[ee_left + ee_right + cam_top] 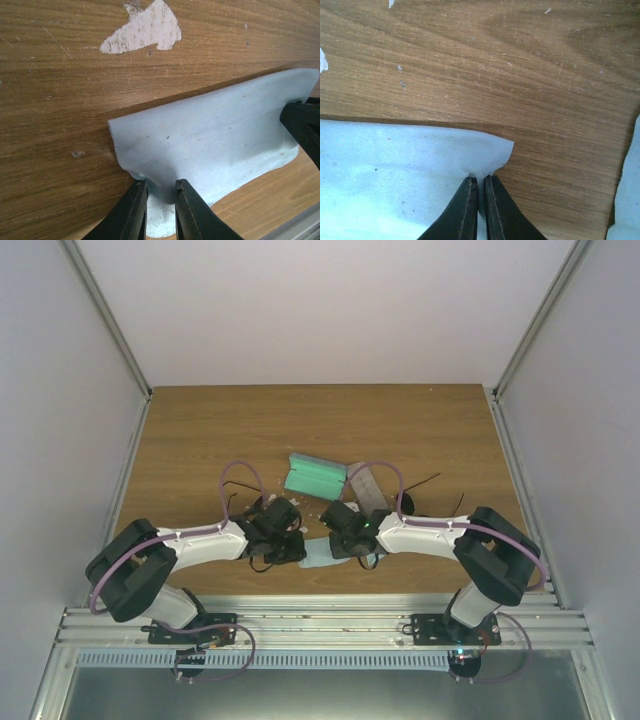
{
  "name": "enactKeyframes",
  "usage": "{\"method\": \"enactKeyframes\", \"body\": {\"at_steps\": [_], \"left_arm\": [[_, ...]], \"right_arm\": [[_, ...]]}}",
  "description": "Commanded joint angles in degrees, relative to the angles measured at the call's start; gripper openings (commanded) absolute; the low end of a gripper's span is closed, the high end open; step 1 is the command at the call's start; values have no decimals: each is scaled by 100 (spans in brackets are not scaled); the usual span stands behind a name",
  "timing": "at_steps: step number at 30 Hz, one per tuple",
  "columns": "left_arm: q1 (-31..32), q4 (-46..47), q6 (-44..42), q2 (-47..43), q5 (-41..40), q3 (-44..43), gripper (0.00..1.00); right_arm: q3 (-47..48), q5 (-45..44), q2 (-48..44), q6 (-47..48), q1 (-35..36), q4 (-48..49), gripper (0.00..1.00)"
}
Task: Organize the sunglasses
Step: Pick up the glasses cleaning cloth from the center of the board.
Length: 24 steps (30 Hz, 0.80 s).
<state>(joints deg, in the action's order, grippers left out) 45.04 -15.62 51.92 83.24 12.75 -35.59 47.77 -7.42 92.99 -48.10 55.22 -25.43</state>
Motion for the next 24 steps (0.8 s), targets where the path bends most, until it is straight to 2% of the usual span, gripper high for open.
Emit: {"method": "enactKeyframes", "body": {"at_steps": [1, 7, 12, 17, 24], "left_arm": [[57, -314, -33, 233, -340, 70, 18], [58, -314, -42, 398, -318, 36, 17], [58, -374, -33, 482, -374, -24, 26], [58, -783, -16, 322, -840, -176, 26], [96, -804, 116, 214, -890, -173, 25]], "right_arm": [[-277, 364, 299, -24, 49, -146, 5], [-270, 364, 302, -24, 55, -111, 1], [-276, 309, 264, -48, 50, -106, 1], [-345, 120, 103, -183, 48, -240, 1], [-437, 137, 42, -208, 50, -215, 0]]}}
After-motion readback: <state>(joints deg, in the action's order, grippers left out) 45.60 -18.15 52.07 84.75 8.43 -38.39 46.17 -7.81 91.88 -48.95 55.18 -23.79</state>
